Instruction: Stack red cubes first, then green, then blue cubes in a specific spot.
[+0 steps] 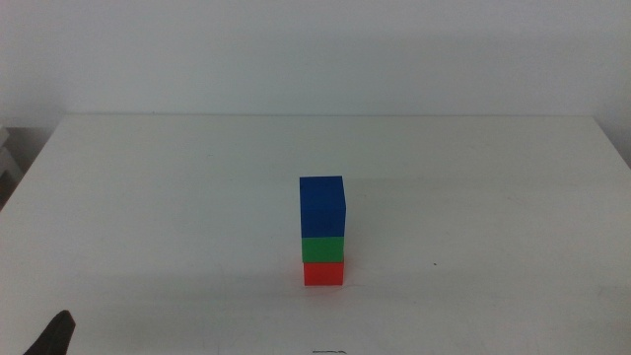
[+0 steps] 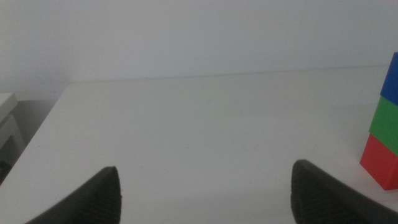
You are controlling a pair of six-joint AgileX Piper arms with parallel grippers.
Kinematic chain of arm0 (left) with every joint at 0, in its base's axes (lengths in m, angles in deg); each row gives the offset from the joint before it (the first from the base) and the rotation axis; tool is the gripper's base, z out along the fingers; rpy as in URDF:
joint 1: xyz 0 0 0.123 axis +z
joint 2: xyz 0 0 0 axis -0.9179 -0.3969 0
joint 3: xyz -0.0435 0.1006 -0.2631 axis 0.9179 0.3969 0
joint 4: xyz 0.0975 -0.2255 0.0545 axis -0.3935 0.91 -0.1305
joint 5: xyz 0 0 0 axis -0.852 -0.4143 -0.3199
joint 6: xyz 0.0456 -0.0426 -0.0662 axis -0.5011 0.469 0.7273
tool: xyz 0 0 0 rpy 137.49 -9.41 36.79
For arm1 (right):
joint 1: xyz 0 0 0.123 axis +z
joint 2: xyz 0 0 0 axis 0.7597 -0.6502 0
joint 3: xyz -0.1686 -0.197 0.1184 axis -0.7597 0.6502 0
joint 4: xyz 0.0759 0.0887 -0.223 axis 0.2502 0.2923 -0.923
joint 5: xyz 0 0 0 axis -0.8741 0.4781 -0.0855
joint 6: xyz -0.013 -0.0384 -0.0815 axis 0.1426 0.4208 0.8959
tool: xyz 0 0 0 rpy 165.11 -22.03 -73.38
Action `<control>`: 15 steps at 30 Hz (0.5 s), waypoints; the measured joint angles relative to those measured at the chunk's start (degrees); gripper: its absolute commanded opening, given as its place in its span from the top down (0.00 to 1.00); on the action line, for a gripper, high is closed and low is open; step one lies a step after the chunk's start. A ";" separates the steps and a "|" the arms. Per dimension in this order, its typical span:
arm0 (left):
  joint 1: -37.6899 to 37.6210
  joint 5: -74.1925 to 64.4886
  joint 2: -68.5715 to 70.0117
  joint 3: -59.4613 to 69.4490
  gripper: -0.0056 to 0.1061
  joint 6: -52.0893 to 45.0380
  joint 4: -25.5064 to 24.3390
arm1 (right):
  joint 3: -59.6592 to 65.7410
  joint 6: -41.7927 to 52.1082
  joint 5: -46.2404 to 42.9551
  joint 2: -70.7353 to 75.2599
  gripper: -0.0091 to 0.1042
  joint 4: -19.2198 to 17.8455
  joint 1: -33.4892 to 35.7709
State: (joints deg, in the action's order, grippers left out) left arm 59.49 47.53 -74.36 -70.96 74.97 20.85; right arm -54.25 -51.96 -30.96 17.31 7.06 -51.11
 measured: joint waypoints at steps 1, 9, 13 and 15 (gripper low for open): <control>0.00 0.14 0.00 0.00 0.11 0.00 0.00 | 0.08 0.00 0.17 0.00 0.13 0.06 0.00; 0.07 0.32 0.00 0.00 0.11 0.00 0.00 | 0.12 0.00 0.60 0.00 0.13 0.97 0.00; 2.15 0.32 0.00 0.00 0.11 0.00 0.00 | 0.19 0.00 0.65 0.00 0.13 0.98 0.00; 3.76 0.32 0.00 0.00 0.11 0.00 0.00 | 0.26 0.00 0.65 0.00 0.13 1.03 0.00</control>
State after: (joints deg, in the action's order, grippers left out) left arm 63.25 47.85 -74.36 -70.96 74.97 20.85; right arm -53.99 -51.96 -30.31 17.31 8.09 -51.11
